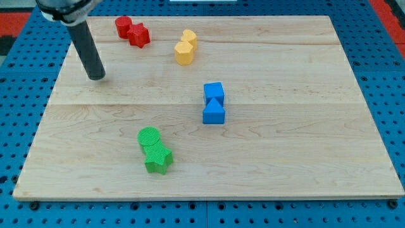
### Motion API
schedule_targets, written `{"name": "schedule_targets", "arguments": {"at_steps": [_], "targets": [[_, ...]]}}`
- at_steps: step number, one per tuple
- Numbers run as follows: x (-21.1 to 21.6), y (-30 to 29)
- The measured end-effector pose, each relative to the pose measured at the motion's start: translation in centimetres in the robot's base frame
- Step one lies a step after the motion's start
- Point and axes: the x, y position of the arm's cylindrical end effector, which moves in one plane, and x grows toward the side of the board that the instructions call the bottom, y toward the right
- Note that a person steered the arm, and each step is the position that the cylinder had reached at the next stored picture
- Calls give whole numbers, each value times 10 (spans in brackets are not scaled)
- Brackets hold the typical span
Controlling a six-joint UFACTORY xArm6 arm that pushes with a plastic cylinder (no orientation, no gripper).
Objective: Move the red star right to the yellow heart
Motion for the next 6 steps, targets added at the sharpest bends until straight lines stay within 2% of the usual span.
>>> {"name": "schedule_targets", "arguments": {"at_steps": [4,5,6], "targets": [[-18,-12],[-35,-46],[-58,-52]]}}
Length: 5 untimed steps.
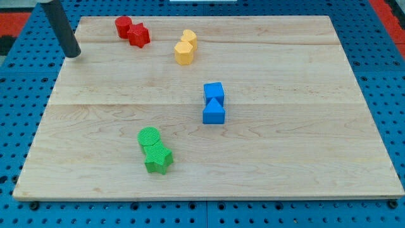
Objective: Move the red star right to the yellow heart
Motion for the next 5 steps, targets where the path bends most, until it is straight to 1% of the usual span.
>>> {"name": "schedule_targets", "arguments": {"at_steps": [1,2,3,4,5], "targets": [[-27,54],[-51,95],[-64,167],[-64,227],[-76,223]]}}
